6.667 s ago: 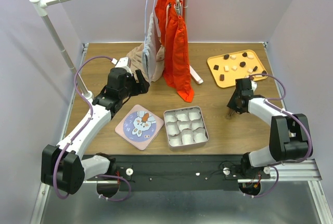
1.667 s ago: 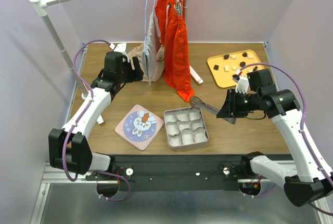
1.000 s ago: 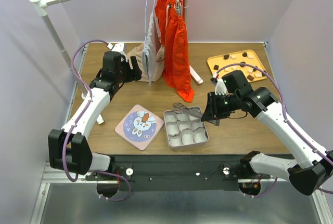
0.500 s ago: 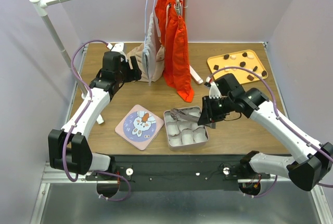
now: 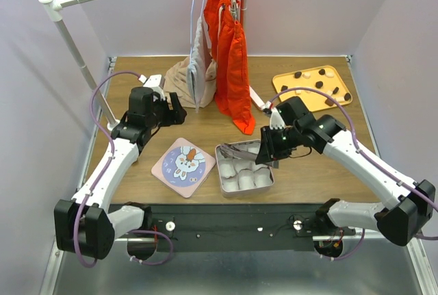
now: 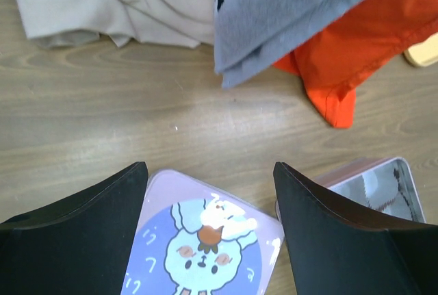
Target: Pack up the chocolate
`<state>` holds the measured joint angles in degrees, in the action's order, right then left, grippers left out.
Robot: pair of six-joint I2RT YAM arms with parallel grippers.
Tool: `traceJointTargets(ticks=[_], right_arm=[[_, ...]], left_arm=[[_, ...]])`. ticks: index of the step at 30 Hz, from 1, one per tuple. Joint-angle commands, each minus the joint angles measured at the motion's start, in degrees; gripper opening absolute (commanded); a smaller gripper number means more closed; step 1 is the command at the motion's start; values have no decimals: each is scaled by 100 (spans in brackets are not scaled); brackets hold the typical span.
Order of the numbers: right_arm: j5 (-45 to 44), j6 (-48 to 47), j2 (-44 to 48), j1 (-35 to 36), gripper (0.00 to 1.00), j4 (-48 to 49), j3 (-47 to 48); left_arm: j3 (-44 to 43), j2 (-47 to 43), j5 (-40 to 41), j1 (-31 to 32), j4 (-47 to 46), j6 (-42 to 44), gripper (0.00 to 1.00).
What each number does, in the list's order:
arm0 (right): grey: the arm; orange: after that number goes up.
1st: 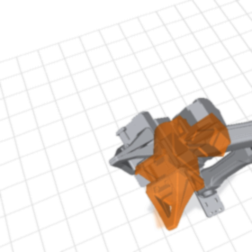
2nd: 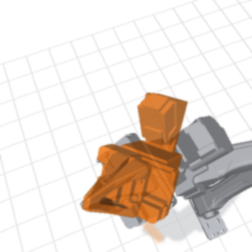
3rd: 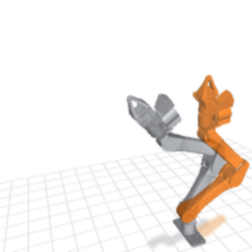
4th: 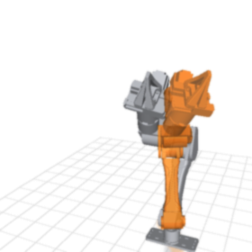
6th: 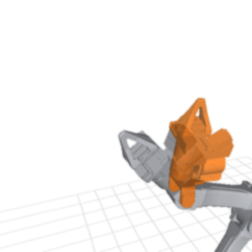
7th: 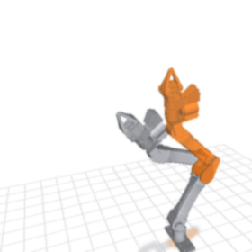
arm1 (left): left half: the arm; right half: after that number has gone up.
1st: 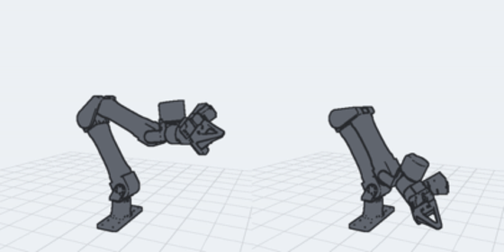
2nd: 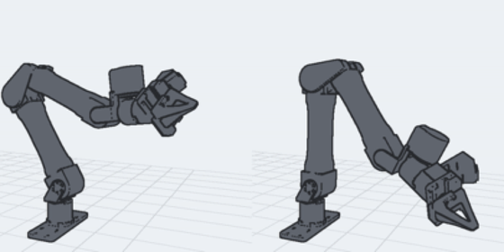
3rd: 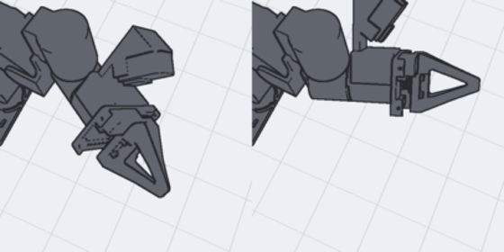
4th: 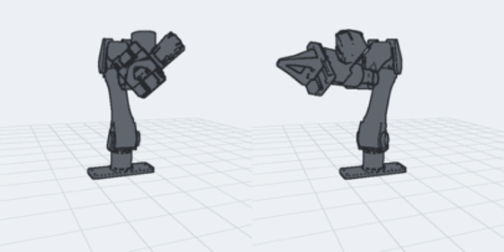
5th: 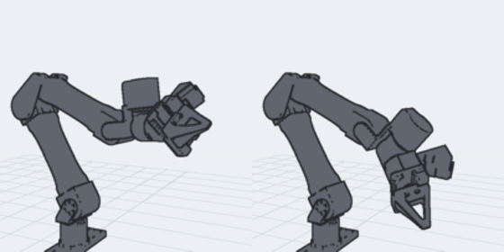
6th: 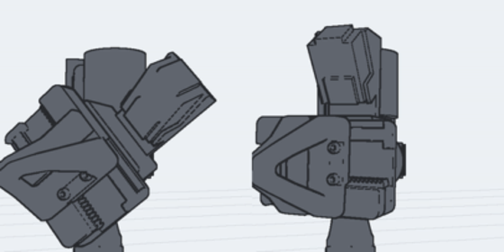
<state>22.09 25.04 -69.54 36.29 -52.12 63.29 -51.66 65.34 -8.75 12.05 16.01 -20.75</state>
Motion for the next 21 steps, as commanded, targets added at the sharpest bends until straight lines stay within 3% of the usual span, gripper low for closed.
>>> traceJointTargets(ticks=[1,3,7,14,21], right_arm=[[-64,-25,-139,80,43,263,52],[-73,-25,-148,97,49,264,87],[-90,-8,-104,106,52,255,157],[-187,89,54,106,52,193,254],[-161,230,379,115,43,26,474]], left_arm=[[218,-118,-337,-28,-10,-43,84],[191,-109,-338,-28,-10,-60,84],[130,-92,-329,-28,-28,-52,84],[182,-22,-382,-19,-63,-69,84],[419,23,-434,226,-89,-245,84]])
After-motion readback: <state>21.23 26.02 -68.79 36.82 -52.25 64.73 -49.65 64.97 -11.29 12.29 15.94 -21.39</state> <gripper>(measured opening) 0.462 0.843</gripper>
